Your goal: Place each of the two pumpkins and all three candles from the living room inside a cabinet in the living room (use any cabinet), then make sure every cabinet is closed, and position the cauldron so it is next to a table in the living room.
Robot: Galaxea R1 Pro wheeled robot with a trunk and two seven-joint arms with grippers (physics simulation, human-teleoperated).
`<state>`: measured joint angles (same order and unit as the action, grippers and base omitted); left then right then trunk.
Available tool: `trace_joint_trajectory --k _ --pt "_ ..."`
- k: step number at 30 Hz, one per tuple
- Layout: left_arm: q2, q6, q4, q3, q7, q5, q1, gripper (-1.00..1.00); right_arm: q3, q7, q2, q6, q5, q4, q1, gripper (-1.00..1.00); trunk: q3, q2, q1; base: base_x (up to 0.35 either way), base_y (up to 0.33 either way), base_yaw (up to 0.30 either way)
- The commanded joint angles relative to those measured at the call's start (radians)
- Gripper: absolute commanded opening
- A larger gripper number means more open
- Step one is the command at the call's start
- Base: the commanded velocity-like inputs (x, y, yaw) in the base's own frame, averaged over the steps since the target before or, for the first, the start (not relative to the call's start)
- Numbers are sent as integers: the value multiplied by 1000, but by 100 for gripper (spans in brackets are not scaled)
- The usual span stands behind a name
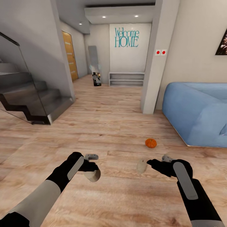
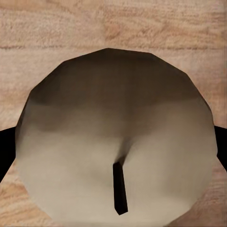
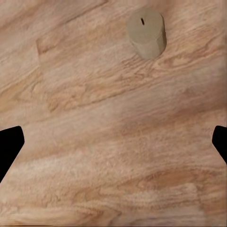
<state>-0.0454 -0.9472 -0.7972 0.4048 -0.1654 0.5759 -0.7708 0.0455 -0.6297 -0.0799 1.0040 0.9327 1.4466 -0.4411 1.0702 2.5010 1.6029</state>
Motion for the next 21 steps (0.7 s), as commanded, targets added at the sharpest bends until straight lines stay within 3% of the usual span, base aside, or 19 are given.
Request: trace_joint_trajectory --k 1,7,21 --pt "-1 -2 -2 5 -9 10 -1 -100 -2 -20 8 5 11 0 -2 100 1 0 0 26 -17 0" --pt "-1 0 -1 5 -13 10 -1 -100 -83 -32 20 9 13 2 -5 100 1 0 0 183 -49 0" --pt "-1 2 0 4 -14 10 -1 -100 -102 -35 19 10 13 1 -5 100 1 0 0 310 -45 0"
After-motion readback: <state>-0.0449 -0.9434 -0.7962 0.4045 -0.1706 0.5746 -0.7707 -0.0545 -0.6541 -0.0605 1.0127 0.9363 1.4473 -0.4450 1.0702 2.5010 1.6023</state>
